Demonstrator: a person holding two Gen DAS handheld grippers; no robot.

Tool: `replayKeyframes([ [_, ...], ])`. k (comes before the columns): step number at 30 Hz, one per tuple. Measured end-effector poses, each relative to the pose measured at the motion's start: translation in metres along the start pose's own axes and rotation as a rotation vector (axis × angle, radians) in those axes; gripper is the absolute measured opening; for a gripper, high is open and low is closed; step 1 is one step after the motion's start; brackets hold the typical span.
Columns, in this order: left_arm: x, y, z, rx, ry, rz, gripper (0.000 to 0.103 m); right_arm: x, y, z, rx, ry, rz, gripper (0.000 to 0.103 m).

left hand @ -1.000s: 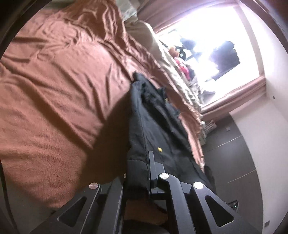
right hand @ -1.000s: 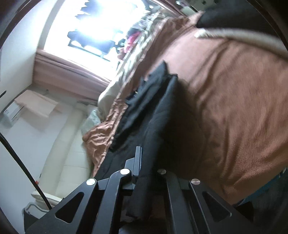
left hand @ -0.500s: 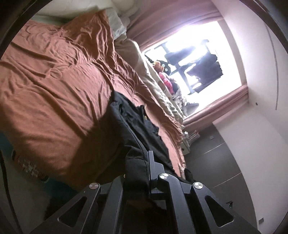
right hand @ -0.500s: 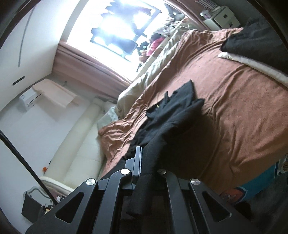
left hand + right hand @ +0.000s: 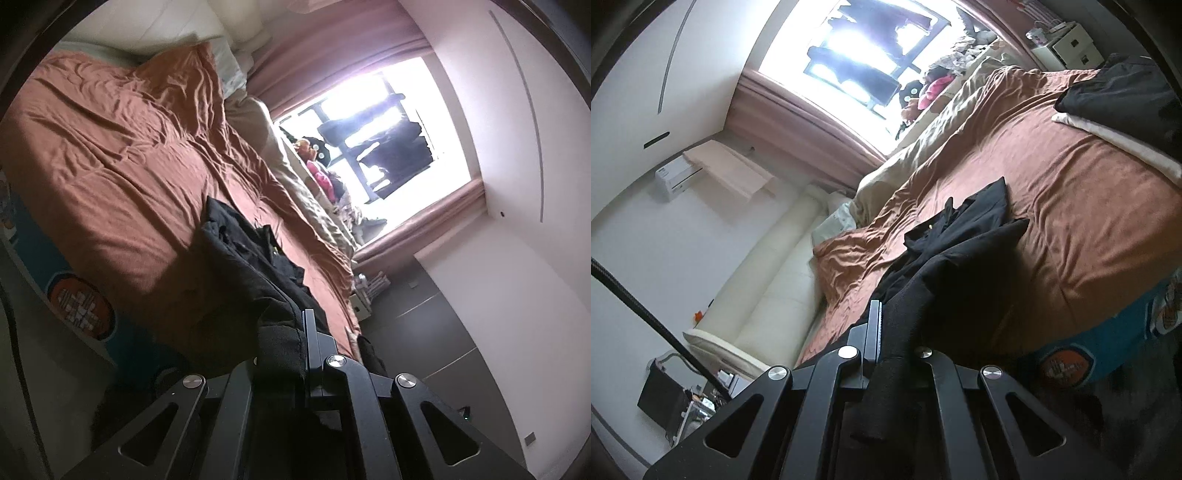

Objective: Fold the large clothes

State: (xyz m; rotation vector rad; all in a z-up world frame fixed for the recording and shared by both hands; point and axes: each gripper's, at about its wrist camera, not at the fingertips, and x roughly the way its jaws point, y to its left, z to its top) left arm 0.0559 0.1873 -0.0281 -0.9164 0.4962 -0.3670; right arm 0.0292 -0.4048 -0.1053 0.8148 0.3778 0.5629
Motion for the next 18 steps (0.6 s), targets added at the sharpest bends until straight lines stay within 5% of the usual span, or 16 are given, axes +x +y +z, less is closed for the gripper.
replayKeyframes([
  [12, -0.077, -0.003, -0.047, 0.043, -0.025, -0.036, 0.002, -0.048, 0.011, -0.032, -0.01, 0.039, 0.0, 0.0],
  [18, -0.093, -0.023, -0.035, 0.067, -0.06, -0.077, 0.002, -0.06, 0.033, -0.011, -0.07, 0.016, 0.025, 0.0],
])
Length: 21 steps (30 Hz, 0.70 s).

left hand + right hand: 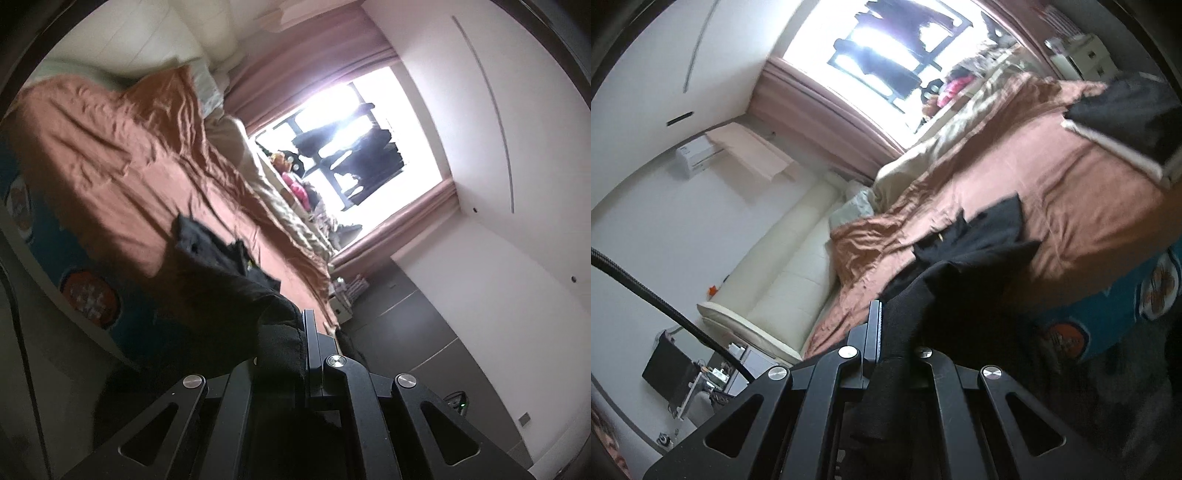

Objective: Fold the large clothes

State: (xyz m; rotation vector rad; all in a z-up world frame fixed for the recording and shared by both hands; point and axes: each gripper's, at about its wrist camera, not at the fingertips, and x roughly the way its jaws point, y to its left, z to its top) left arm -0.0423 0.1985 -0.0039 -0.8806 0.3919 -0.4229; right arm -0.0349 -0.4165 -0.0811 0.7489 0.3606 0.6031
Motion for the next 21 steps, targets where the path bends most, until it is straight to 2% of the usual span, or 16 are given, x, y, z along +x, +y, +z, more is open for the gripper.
replayKeyframes([
  [6, 0.02, -0.023, 0.038, 0.054, -0.023, -0.001, 0.002, 0.021, 0.002, 0.038, -0.018, -0.025, 0.017, 0.0],
  [14, 0.086, -0.049, 0.096, 0.108, -0.034, -0.016, 0.002, 0.074, -0.001, 0.094, -0.052, -0.069, -0.031, 0.0],
  [18, 0.126, -0.049, 0.125, 0.132, -0.032, 0.011, 0.002, 0.11, -0.003, 0.112, -0.058, -0.058, -0.041, 0.0],
  [21, 0.157, -0.04, 0.146, 0.122, -0.024, 0.036, 0.002, 0.143, -0.013, 0.138, -0.045, -0.045, -0.064, 0.0],
])
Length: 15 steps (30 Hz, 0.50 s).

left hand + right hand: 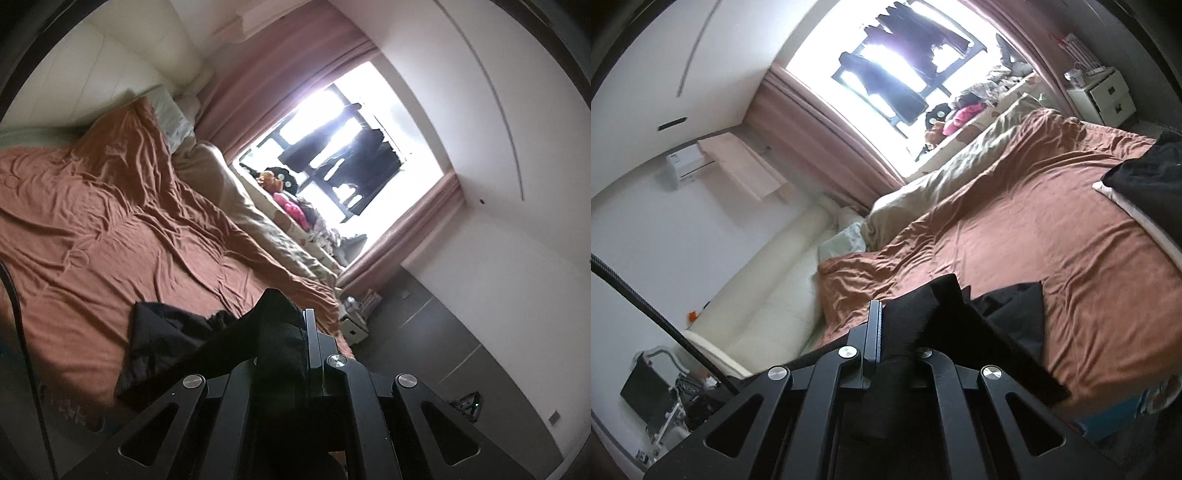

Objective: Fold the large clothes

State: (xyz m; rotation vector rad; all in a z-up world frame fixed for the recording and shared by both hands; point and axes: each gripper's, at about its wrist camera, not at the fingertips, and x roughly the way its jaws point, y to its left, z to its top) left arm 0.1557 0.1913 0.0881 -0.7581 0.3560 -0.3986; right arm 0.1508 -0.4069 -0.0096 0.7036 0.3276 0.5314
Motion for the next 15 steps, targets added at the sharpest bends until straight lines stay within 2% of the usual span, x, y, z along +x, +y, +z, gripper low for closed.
replayKeyframes([
  [6, 0.069, 0.029, 0.03, 0.016, 0.018, 0.102, 0.002, 0.065, -0.01, 0.036, 0.007, 0.02, -0.059, 0.0],
  [15, 0.168, 0.097, 0.038, -0.018, 0.125, 0.23, 0.002, 0.173, -0.035, 0.058, 0.063, 0.113, -0.143, 0.0],
])
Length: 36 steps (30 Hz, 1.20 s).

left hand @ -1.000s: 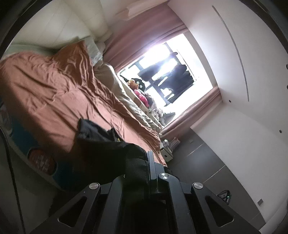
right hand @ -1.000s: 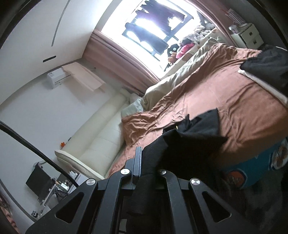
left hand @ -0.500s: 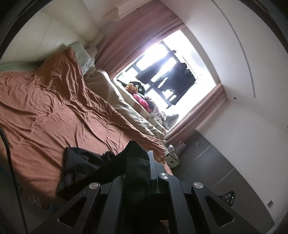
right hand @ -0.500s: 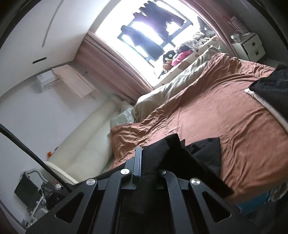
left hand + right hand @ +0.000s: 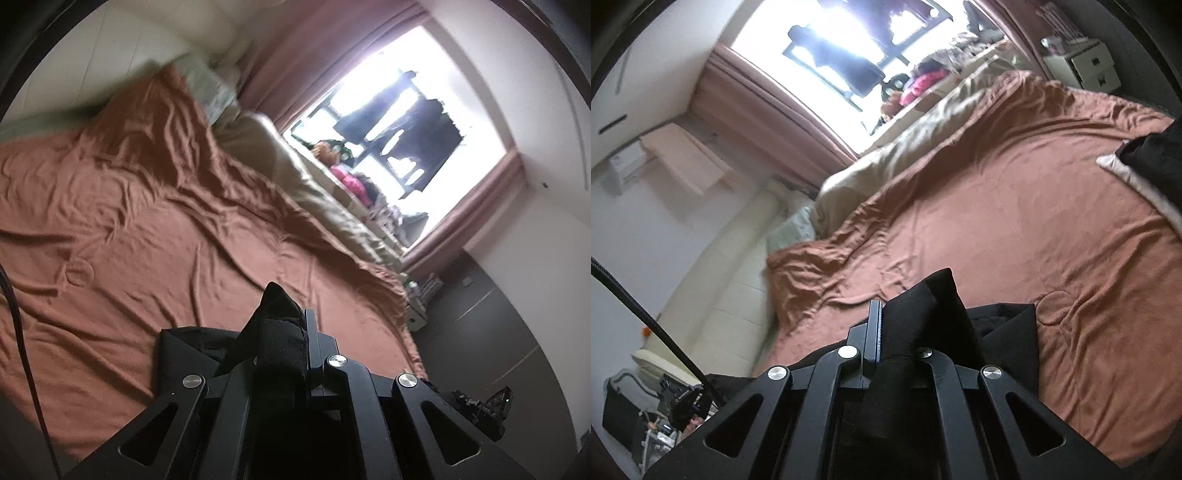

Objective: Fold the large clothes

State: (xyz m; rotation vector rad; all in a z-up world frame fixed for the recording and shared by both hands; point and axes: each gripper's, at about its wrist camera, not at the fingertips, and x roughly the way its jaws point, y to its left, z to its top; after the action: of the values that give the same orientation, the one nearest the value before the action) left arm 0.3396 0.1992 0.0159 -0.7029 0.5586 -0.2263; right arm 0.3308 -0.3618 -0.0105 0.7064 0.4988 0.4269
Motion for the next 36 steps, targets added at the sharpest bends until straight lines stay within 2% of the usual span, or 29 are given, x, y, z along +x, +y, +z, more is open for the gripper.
replayKeyframes([
  [5, 0.059, 0.041, -0.002, -0.056, 0.084, 0.078, 0.002, 0.049, -0.009, 0.012, 0.039, 0.041, -0.054, 0.0],
  [12, 0.132, 0.074, -0.017, -0.091, 0.213, 0.17, 0.002, 0.107, -0.036, 0.017, 0.114, 0.12, -0.163, 0.0],
  [13, 0.136, 0.075, -0.017, -0.091, 0.221, 0.175, 0.003, 0.11, -0.037, 0.019, 0.126, 0.131, -0.17, 0.001],
  [15, 0.146, 0.077, -0.017, -0.075, 0.245, 0.193, 0.012, 0.119, -0.037, 0.023, 0.14, 0.151, -0.198, 0.003],
  [16, 0.148, 0.077, -0.016, -0.059, 0.249, 0.206, 0.028, 0.12, -0.035, 0.025, 0.135, 0.153, -0.213, 0.009],
  [17, 0.148, 0.075, -0.014, -0.04, 0.245, 0.22, 0.049, 0.12, -0.031, 0.029, 0.124, 0.15, -0.229, 0.027],
  [18, 0.143, 0.073, -0.011, -0.012, 0.226, 0.232, 0.059, 0.119, -0.029, 0.033, 0.115, 0.141, -0.22, 0.045],
  [19, 0.139, 0.071, -0.009, 0.003, 0.21, 0.234, 0.071, 0.116, -0.024, 0.038, 0.106, 0.13, -0.194, 0.085],
  [20, 0.133, 0.069, -0.006, 0.021, 0.189, 0.232, 0.076, 0.114, -0.02, 0.041, 0.096, 0.12, -0.182, 0.095],
  [22, 0.12, 0.066, -0.001, 0.056, 0.164, 0.239, 0.081, 0.104, -0.008, 0.049, 0.051, 0.099, -0.176, 0.095],
  [25, 0.114, 0.067, -0.002, 0.097, 0.191, 0.271, 0.081, 0.096, 0.001, 0.054, 0.003, 0.114, -0.188, 0.095],
  [30, 0.114, 0.081, -0.03, 0.164, 0.339, 0.327, 0.081, 0.09, 0.006, 0.045, -0.074, 0.178, -0.273, 0.095],
  [36, 0.108, 0.095, -0.07, 0.182, 0.423, 0.353, 0.081, 0.096, 0.005, 0.032, -0.11, 0.283, -0.313, 0.095],
])
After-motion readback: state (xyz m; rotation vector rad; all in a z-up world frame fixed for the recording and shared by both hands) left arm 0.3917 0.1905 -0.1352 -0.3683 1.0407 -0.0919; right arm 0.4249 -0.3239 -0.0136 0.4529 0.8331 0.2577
